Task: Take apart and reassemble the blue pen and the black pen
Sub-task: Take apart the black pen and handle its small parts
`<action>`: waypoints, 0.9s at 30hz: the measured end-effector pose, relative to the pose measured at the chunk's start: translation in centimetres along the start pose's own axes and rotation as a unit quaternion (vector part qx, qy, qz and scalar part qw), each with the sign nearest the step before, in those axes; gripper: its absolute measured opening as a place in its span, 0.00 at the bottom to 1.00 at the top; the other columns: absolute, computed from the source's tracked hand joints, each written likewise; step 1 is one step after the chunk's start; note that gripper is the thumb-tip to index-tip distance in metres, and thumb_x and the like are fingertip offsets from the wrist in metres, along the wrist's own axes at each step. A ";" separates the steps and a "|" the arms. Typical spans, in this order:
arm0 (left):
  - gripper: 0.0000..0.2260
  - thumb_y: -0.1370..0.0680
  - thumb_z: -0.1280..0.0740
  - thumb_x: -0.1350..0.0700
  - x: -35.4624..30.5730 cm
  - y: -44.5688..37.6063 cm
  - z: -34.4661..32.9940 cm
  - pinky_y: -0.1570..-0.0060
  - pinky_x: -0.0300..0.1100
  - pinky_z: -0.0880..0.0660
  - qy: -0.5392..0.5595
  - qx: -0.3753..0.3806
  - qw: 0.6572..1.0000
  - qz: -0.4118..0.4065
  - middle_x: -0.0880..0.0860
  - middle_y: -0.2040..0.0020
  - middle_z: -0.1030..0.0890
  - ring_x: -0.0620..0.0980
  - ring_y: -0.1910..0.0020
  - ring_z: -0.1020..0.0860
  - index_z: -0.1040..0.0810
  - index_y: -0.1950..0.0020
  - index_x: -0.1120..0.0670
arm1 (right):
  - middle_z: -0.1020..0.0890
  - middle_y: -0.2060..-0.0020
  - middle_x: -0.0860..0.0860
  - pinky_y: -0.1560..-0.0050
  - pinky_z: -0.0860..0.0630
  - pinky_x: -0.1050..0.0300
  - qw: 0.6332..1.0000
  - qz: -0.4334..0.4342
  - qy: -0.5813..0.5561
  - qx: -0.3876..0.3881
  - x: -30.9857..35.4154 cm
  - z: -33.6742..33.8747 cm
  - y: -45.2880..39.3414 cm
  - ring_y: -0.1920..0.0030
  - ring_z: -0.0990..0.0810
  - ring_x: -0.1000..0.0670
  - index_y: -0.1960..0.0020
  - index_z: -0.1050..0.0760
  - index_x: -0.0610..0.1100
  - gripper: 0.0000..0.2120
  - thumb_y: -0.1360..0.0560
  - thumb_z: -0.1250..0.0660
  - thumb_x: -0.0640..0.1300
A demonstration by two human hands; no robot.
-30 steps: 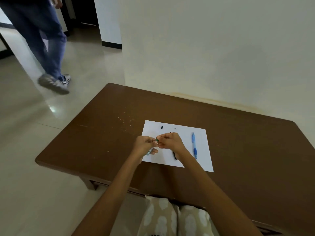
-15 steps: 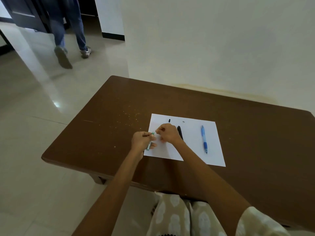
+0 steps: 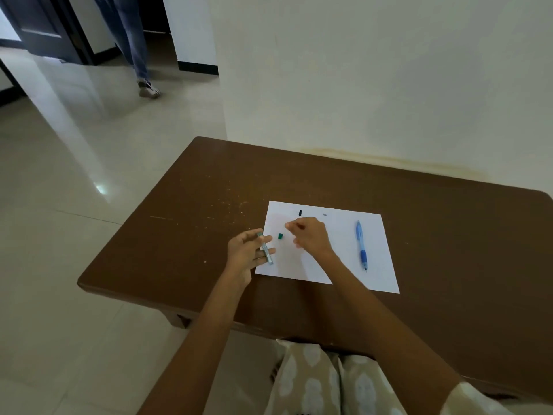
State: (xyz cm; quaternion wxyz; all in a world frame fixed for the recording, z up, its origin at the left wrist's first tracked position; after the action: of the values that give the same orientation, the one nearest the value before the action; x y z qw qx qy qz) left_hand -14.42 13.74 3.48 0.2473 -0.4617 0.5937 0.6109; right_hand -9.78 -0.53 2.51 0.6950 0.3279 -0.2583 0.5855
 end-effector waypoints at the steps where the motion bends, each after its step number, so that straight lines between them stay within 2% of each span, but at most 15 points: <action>1: 0.09 0.24 0.34 0.62 -0.1 0.1 -0.1 0.60 0.42 0.21 0.011 0.000 1.000 -0.006 0.57 0.43 0.19 0.53 0.57 0.18 0.25 0.44 0.56 | 0.17 0.53 0.42 0.56 0.23 0.62 0.998 -0.019 -0.054 -0.020 -0.3 0.5 1.1 0.61 0.19 0.48 0.48 0.21 0.37 0.15 0.23 0.37 0.48; 2: 0.10 0.24 0.34 0.62 -0.1 0.3 -0.4 0.59 0.42 0.21 0.023 0.001 1.000 -0.014 0.57 0.44 0.19 0.53 0.57 0.18 0.26 0.43 0.56 | 0.17 0.54 0.42 0.59 0.24 0.64 0.993 -0.040 -0.106 -0.028 -0.5 0.8 2.3 0.63 0.20 0.50 0.48 0.21 0.37 0.15 0.23 0.37 0.49; 4: 0.11 0.24 0.34 0.62 0.1 0.8 -1.2 0.57 0.42 0.21 0.047 -0.005 0.999 -0.022 0.58 0.44 0.19 0.53 0.55 0.18 0.26 0.42 0.57 | 0.18 0.58 0.46 0.60 0.23 0.65 0.980 -0.080 -0.181 0.003 -1.1 0.8 4.8 0.64 0.20 0.52 0.47 0.22 0.38 0.18 0.23 0.37 0.52; 7: 0.12 0.24 0.34 0.64 0.7 1.6 -3.0 0.55 0.43 0.21 0.087 -0.020 0.996 -0.025 0.59 0.43 0.20 0.54 0.51 0.18 0.26 0.42 0.58 | 0.18 0.58 0.49 0.55 0.20 0.62 0.947 -0.124 -0.289 0.066 -1.2 -0.5 7.1 0.58 0.18 0.50 0.46 0.23 0.41 0.18 0.25 0.36 0.56; 9: 0.13 0.25 0.33 0.65 1.2 2.0 -4.0 0.55 0.43 0.21 0.120 -0.029 0.992 -0.024 0.60 0.44 0.19 0.55 0.50 0.18 0.25 0.42 0.58 | 0.18 0.56 0.47 0.55 0.20 0.63 0.909 -0.146 -0.386 0.053 -1.1 -0.9 7.7 0.56 0.18 0.49 0.45 0.23 0.41 0.16 0.25 0.35 0.53; 13: 0.12 0.26 0.32 0.63 2.1 2.5 -5.0 0.55 0.41 0.21 0.153 -0.037 0.987 -0.035 0.59 0.46 0.19 0.55 0.49 0.19 0.25 0.43 0.57 | 0.17 0.51 0.43 0.53 0.20 0.60 0.790 -0.189 -0.582 0.022 -1.0 -1.2 7.9 0.52 0.18 0.48 0.44 0.22 0.39 0.12 0.25 0.33 0.44; 16: 0.11 0.21 0.37 0.58 2.7 2.7 -5.4 0.50 0.41 0.23 0.181 0.017 0.983 -0.029 0.58 0.44 0.19 0.54 0.46 0.20 0.27 0.39 0.58 | 0.18 0.51 0.43 0.51 0.21 0.58 0.768 -0.194 -0.610 0.000 -1.3 -1.0 7.7 0.51 0.18 0.47 0.45 0.22 0.38 0.12 0.25 0.32 0.43; 19: 0.20 0.18 0.49 0.47 3.5 2.2 -5.1 0.42 0.45 0.28 0.322 0.104 0.941 0.022 0.58 0.37 0.24 0.54 0.43 0.23 0.31 0.34 0.57 | 0.17 0.52 0.44 0.52 0.20 0.61 0.796 -0.159 -0.583 0.006 -2.1 -0.3 7.5 0.52 0.18 0.49 0.45 0.22 0.39 0.12 0.24 0.34 0.44; 23: 0.26 0.19 0.56 0.44 4.5 1.0 -4.3 0.35 0.48 0.34 0.413 0.158 0.895 0.055 0.57 0.32 0.28 0.55 0.36 0.27 0.35 0.29 0.58 | 0.17 0.49 0.44 0.50 0.20 0.62 0.892 -0.081 -0.445 0.017 -2.6 -0.1 6.9 0.50 0.17 0.48 0.42 0.24 0.39 0.14 0.22 0.38 0.48; 25: 0.26 0.19 0.56 0.44 4.6 0.9 -4.4 0.37 0.47 0.33 0.423 0.183 0.886 0.053 0.56 0.33 0.28 0.54 0.36 0.27 0.36 0.29 0.58 | 0.17 0.49 0.45 0.53 0.20 0.65 0.927 -0.053 -0.370 0.015 -2.4 -0.1 6.6 0.53 0.16 0.50 0.43 0.25 0.38 0.15 0.21 0.40 0.48; 27: 0.25 0.19 0.56 0.45 4.6 1.0 -4.6 0.45 0.44 0.27 0.428 0.203 0.879 0.050 0.55 0.36 0.25 0.54 0.38 0.26 0.34 0.30 0.57 | 0.18 0.49 0.45 0.55 0.20 0.66 0.950 -0.034 -0.312 0.012 -2.1 0.0 6.1 0.55 0.17 0.52 0.44 0.27 0.40 0.14 0.21 0.42 0.49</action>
State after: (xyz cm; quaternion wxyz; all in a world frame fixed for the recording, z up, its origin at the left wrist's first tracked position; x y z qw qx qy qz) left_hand -16.13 8.06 0.60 0.0267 -0.5877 0.7749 0.2313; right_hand -16.19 -1.33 1.88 0.5953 0.5110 -0.4436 0.4333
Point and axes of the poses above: each hand's wrist, its own y-axis away from the middle knuckle, its own z-axis out of the back of the hand, x = y × z, the point moved 1 cm from there along -y, towards the middle knuckle
